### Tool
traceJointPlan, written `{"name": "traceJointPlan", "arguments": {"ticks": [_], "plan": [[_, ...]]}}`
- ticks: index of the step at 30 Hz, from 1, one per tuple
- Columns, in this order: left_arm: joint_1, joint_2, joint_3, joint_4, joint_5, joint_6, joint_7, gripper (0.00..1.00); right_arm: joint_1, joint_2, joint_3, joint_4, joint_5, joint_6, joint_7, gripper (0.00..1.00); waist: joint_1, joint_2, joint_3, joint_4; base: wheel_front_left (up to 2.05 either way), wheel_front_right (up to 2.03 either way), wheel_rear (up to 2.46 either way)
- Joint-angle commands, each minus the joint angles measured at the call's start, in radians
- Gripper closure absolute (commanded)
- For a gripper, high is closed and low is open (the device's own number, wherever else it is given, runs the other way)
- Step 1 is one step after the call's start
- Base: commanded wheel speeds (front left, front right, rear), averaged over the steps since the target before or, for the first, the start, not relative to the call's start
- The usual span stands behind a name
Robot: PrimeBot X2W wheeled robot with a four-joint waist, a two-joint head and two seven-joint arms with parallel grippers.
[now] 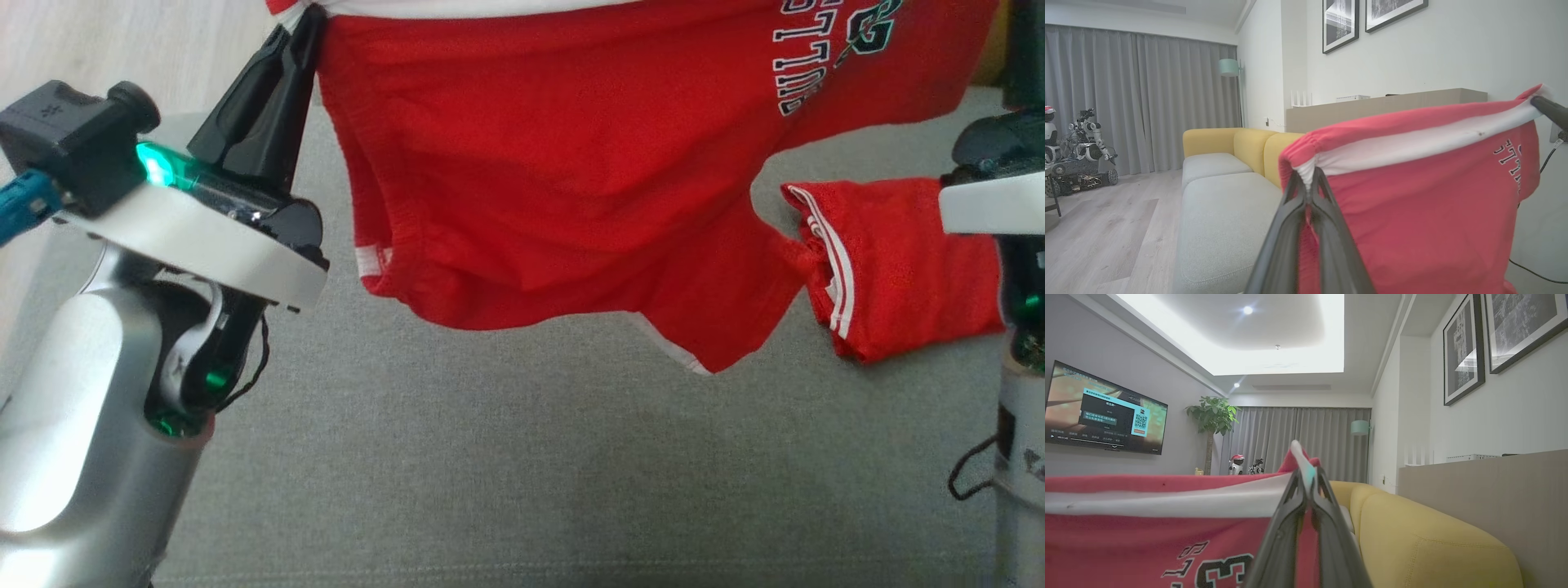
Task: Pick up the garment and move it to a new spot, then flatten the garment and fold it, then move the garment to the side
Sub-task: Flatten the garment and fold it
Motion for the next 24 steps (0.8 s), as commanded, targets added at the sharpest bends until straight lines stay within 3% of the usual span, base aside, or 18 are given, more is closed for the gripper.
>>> {"name": "traceJointPlan", "arguments": {"ticks": [1, 9, 12, 17, 24], "plan": [[-0.061, 0.032, 0.046, -0.033, 0.004, 0.01, 0.006, 1.0, -0.035, -0.008, 0.013, -0.034, 0.012, -0.001, 0.017, 1.0, 0.0, 0.0, -0.006, 0.0, 0.0, 0.0, 0.0], [-0.068, 0.016, 0.056, -0.014, 0.015, 0.03, -0.032, 1.0, -0.066, -0.004, 0.046, 0.034, 0.056, -0.001, 0.022, 1.0, 0.0, 0.0, 0.016, -0.013, 0.0, 0.0, 0.0], [-0.112, -0.001, 0.058, 0.029, 0.03, 0.034, -0.062, 1.0, -0.135, 0.0, 0.059, 0.127, 0.079, -0.001, 0.004, 1.0, 0.0, 0.0, 0.047, -0.016, 0.0, 0.0, 0.0], [-0.288, -0.06, 0.048, 0.21, 0.046, 0.001, -0.137, 1.0, -0.364, 0.016, 0.105, 0.357, 0.092, -0.001, -0.061, 1.0, 0.0, 0.0, 0.125, -0.012, 0.0, 0.0, 0.0], [-0.553, -0.143, 0.053, 0.63, 0.061, -0.073, -0.302, 1.0, -0.716, 0.088, 0.183, 0.821, 0.076, -0.001, -0.27, 1.0, 0.0, 0.0, 0.189, -0.015, 0.0, 0.0, 0.0]]}}
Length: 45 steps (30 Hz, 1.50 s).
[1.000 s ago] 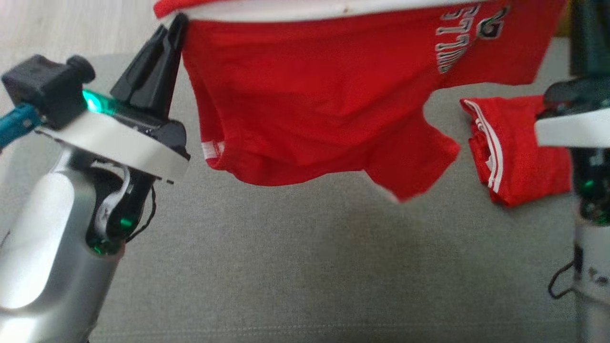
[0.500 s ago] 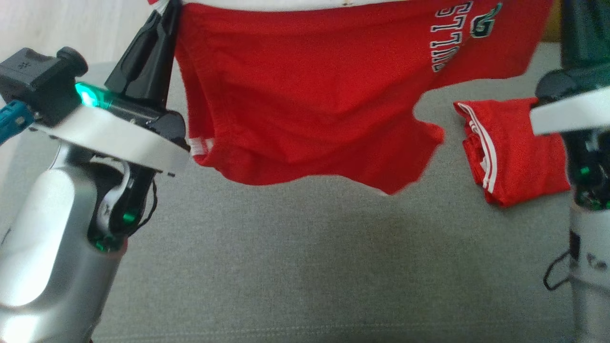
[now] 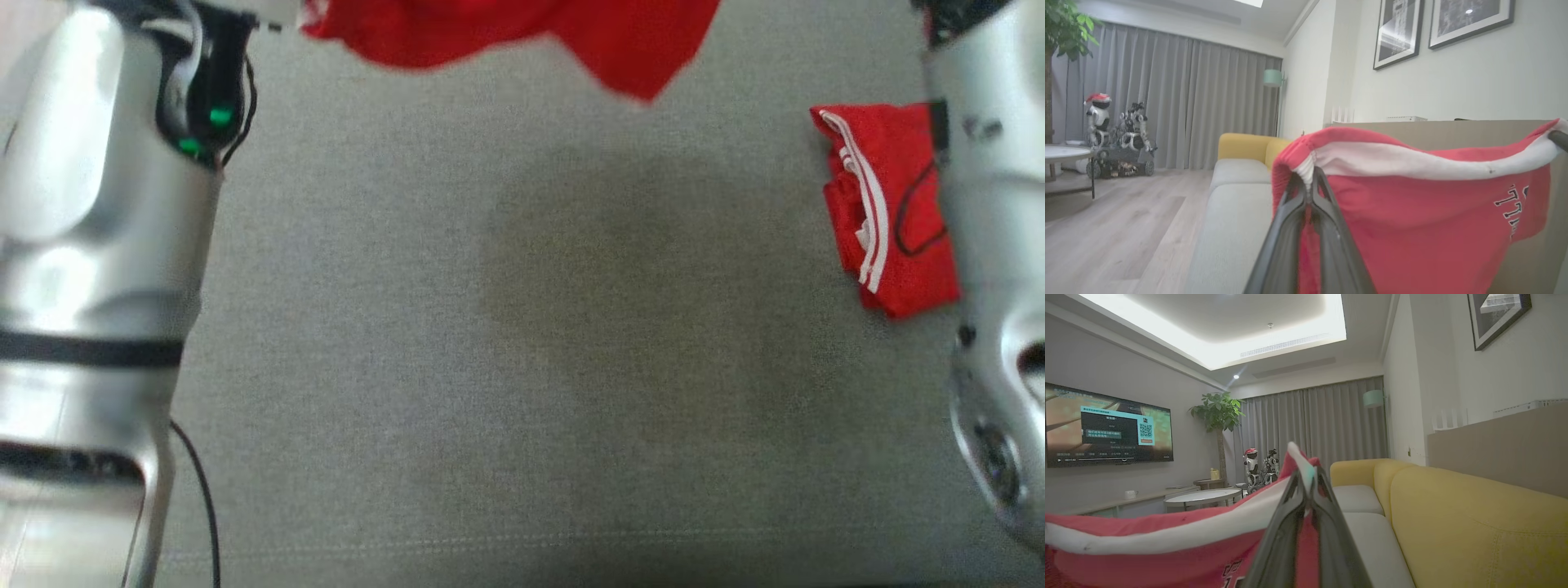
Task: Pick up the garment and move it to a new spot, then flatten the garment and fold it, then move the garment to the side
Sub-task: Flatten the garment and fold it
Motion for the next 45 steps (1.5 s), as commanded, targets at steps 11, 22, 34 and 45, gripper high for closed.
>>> {"name": "traceJointPlan", "arguments": {"ticks": [11, 22, 34, 45], "plan": [[-0.112, -0.081, 0.087, 0.457, 0.011, -0.076, -0.041, 1.0, -0.094, 0.058, 0.177, 0.453, 0.102, -0.001, -0.145, 1.0, -0.0001, 0.0, 0.096, 0.017, 0.0, 0.0, 0.0], [0.134, -0.125, 0.139, 0.486, 0.059, -0.099, -0.042, 1.0, 0.194, 0.058, 0.304, 0.478, 0.256, -0.001, -0.165, 1.0, -0.0001, 0.0, 0.122, -0.002, 0.0, 0.0, 0.0], [0.62, -0.139, 0.097, 0.198, 0.12, -0.11, -0.042, 1.0, 0.754, 0.028, 0.131, 0.075, 0.143, -0.001, -0.165, 1.0, -0.0001, 0.0, 0.016, -0.014, 0.0, 0.0, 0.0], [0.966, -0.077, 0.109, -0.114, 0.103, -0.081, -0.007, 1.0, 1.28, 0.054, -0.039, -0.4, 0.021, -0.001, -0.023, 1.0, -0.0001, 0.0, -0.089, -0.014, 0.0, 0.0, 0.0]]}}
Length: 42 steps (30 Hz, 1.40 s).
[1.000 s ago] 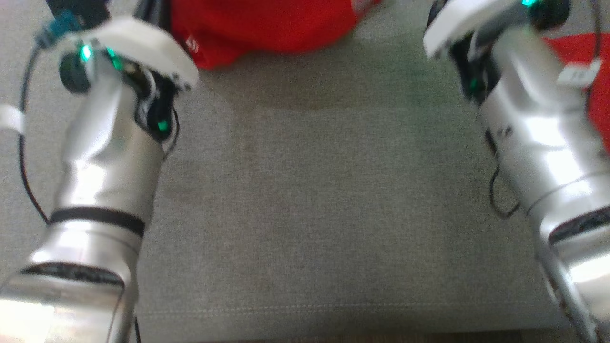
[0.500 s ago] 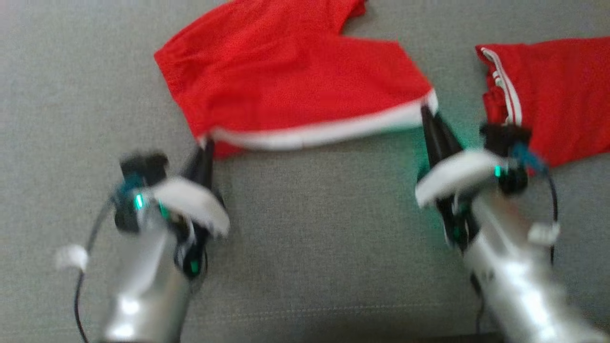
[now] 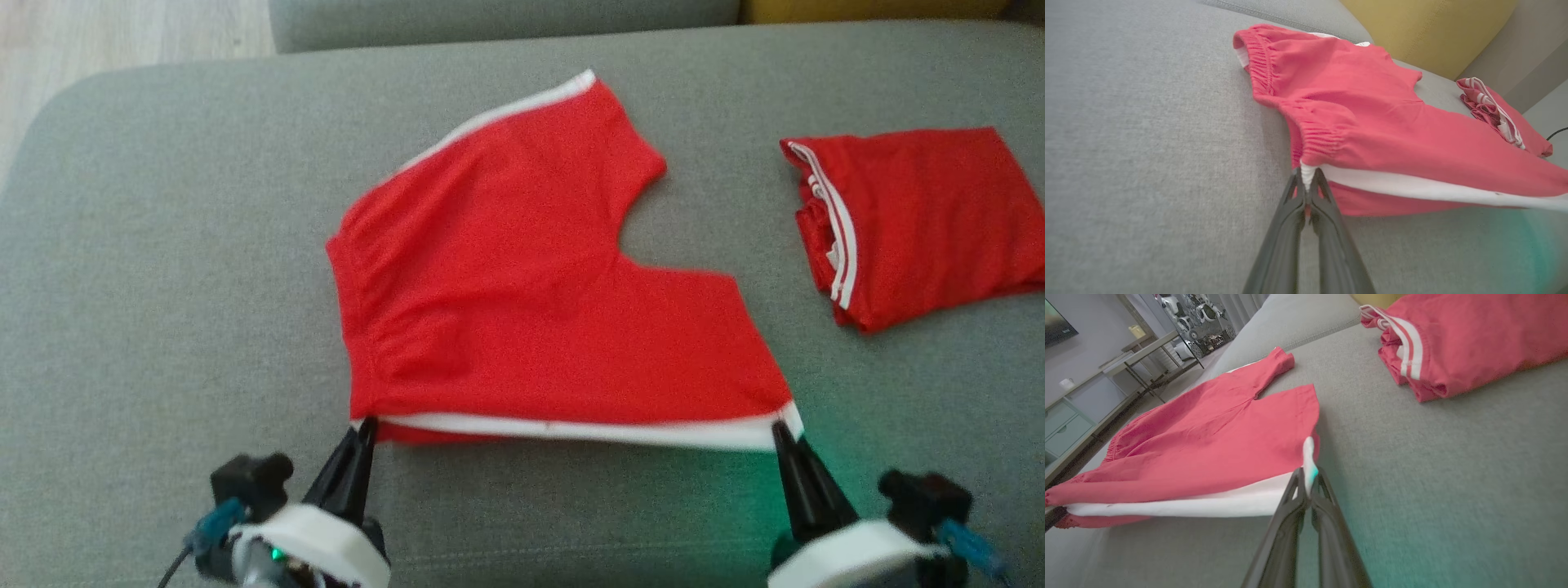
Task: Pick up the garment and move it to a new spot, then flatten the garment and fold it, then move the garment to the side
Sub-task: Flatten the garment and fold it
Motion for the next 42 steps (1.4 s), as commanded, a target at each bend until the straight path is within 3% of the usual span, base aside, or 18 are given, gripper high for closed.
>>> {"name": "traceJointPlan", "arguments": {"ticks": [1, 10, 19, 31, 38, 42], "plan": [[0.007, 0.028, 0.042, -0.074, -0.011, 0.014, 0.014, 1.0, 0.028, -0.003, 0.0, -0.089, -0.015, -0.001, 0.031, 1.0, 0.0, 0.0, -0.019, -0.002, 0.0, 0.0, 0.0], [0.229, 0.065, 0.053, -0.389, -0.035, 0.102, 0.148, 1.0, 0.272, -0.001, -0.053, -0.387, -0.004, -0.001, 0.173, 1.0, 0.0, 0.0, -0.065, -0.001, 0.0, 0.0, 0.0], [0.266, 0.087, 0.053, -0.494, -0.048, 0.128, 0.224, 1.0, 0.263, 0.0, -0.099, -0.446, -0.028, -0.001, 0.205, 1.0, 0.0, 0.0, -0.079, 0.018, 0.0, 0.0, 0.0], [0.046, 0.062, 0.044, -0.436, -0.143, 0.063, 0.312, 1.0, -0.061, -0.031, -0.107, -0.382, -0.108, -0.001, 0.295, 1.0, 0.0, 0.0, 0.017, 0.107, 0.0, 0.0, 0.0], [-0.153, 0.041, 0.047, -0.342, -0.199, 0.029, 0.351, 1.0, -0.388, -0.122, -0.044, -0.2, -0.066, -0.001, 0.341, 1.0, 0.0, 0.0, 0.124, 0.153, 0.0, 0.0, 0.0], [-0.271, 0.034, 0.049, -0.264, -0.207, 0.015, 0.338, 1.0, -0.559, -0.143, -0.014, -0.047, -0.037, -0.001, 0.334, 1.0, 0.0, 0.0, 0.184, 0.171, 0.0, 0.0, 0.0]]}}
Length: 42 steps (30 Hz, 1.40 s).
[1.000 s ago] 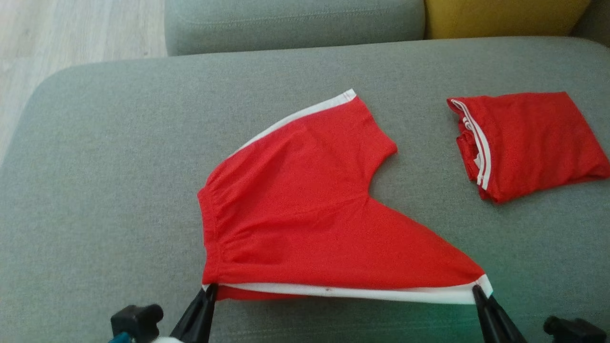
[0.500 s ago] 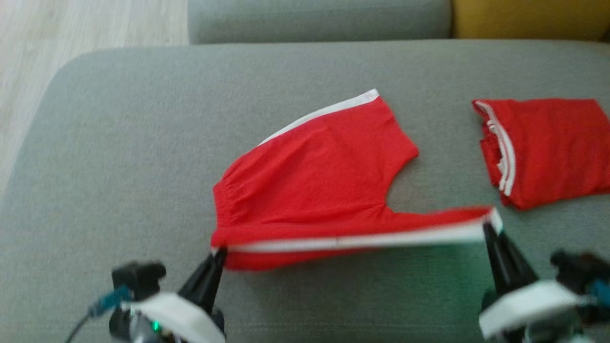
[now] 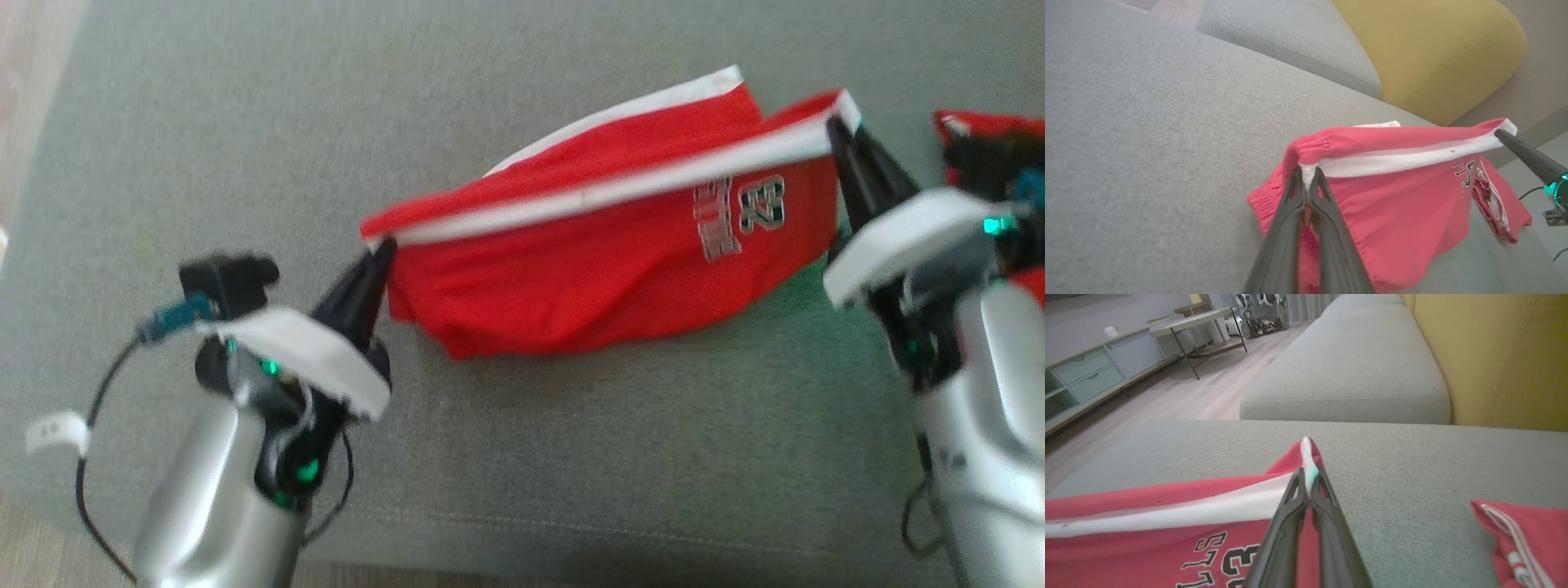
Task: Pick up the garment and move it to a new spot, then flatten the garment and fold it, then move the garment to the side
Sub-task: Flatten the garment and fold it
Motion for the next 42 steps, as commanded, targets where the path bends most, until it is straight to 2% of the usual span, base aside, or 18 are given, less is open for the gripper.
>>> {"name": "traceJointPlan", "arguments": {"ticks": [1, 12, 13, 14, 15, 16, 17, 18, 19, 20, 25, 31, 36, 42], "plan": [[-0.053, 0.01, 0.041, -0.019, -0.004, -0.006, -0.013, 1.0, -0.042, -0.01, 0.022, -0.011, 0.008, -0.001, -0.015, 1.0, 0.0, 0.0, 0.045, 0.023, 0.0, 0.0, 0.0], [-0.263, -0.021, 0.018, 0.254, -0.053, -0.032, -0.074, 1.0, -0.336, -0.006, 0.127, 0.384, 0.052, -0.001, -0.148, 0.99, 0.0, 0.0, 0.141, 0.043, 0.0, 0.0, 0.0], [-0.272, -0.023, 0.014, 0.274, -0.056, -0.033, -0.082, 1.0, -0.351, -0.004, 0.135, 0.411, 0.058, -0.001, -0.164, 0.71, 0.0, 0.0, 0.143, 0.043, 0.0, 0.0, 0.0], [-0.278, -0.025, 0.01, 0.294, -0.063, -0.034, -0.086, 1.0, -0.364, -0.001, 0.146, 0.434, 0.064, -0.001, -0.182, 0.03, 0.0, 0.0, 0.144, 0.043, 0.0, 0.0, 0.0], [-0.282, -0.026, 0.006, 0.311, -0.068, -0.035, -0.091, 1.0, -0.375, 0.001, 0.158, 0.453, 0.069, -0.001, -0.2, 0.0, 0.0, 0.0, 0.145, 0.042, 0.0, 0.0, 0.0], [-0.284, -0.027, 0.002, 0.326, -0.074, -0.036, -0.097, 1.0, -0.384, 0.004, 0.17, 0.47, 0.075, -0.001, -0.218, 0.0, 0.0, 0.0, 0.145, 0.041, 0.0, 0.0, 0.0], [-0.286, -0.028, -0.002, 0.339, -0.079, -0.037, -0.104, 0.89, -0.391, 0.006, 0.183, 0.484, 0.081, -0.001, -0.236, 0.0, 0.0, 0.0, 0.143, 0.039, 0.0, 0.0, 0.0], [-0.286, -0.029, -0.006, 0.348, -0.082, -0.038, -0.112, 0.6, -0.396, 0.006, 0.195, 0.495, 0.086, -0.001, -0.256, 0.0, 0.0, 0.0, 0.141, 0.038, 0.0, 0.0, 0.0], [-0.284, -0.029, -0.01, 0.356, -0.086, -0.038, -0.121, 0.14, -0.398, 0.006, 0.207, 0.504, 0.092, -0.001, -0.275, 0.0, 0.0, 0.0, 0.137, 0.036, 0.0, 0.0, 0.0], [-0.28, -0.029, -0.013, 0.362, -0.089, -0.039, -0.131, 0.0, -0.399, 0.005, 0.217, 0.51, 0.097, -0.001, -0.294, 0.0, 0.0, 0.0, 0.132, 0.034, 0.0, 0.0, 0.0], [-0.242, -0.015, -0.019, 0.356, -0.067, -0.035, -0.225, 0.0, -0.374, -0.008, 0.249, 0.5, 0.107, -0.001, -0.397, 0.0, 0.0, 0.0, 0.098, 0.018, 0.0, 0.0, 0.0], [-0.177, 0.019, 0.002, 0.253, 0.033, 0.046, -0.36, 0.0, -0.286, -0.02, 0.212, 0.406, 0.056, -0.001, -0.459, 0.0, 0.0, 0.0, 0.045, -0.013, 0.0, 0.0, 0.0], [-0.109, 0.047, 0.035, 0.108, 0.127, 0.113, -0.379, 0.0, -0.171, -0.006, 0.134, 0.274, -0.01, -0.001, -0.466, 0.0, 0.0, 0.0, 0.008, -0.043, 0.0, 0.0, 0.0], [-0.032, 0.073, 0.047, 0.003, 0.208, 0.15, -0.381, 0.0, 0.017, 0.032, 0.029, 0.072, -0.084, -0.001, -0.395, 0.0, 0.0, 0.0, -0.028, -0.067, 0.0, 0.0, 0.0]]}}
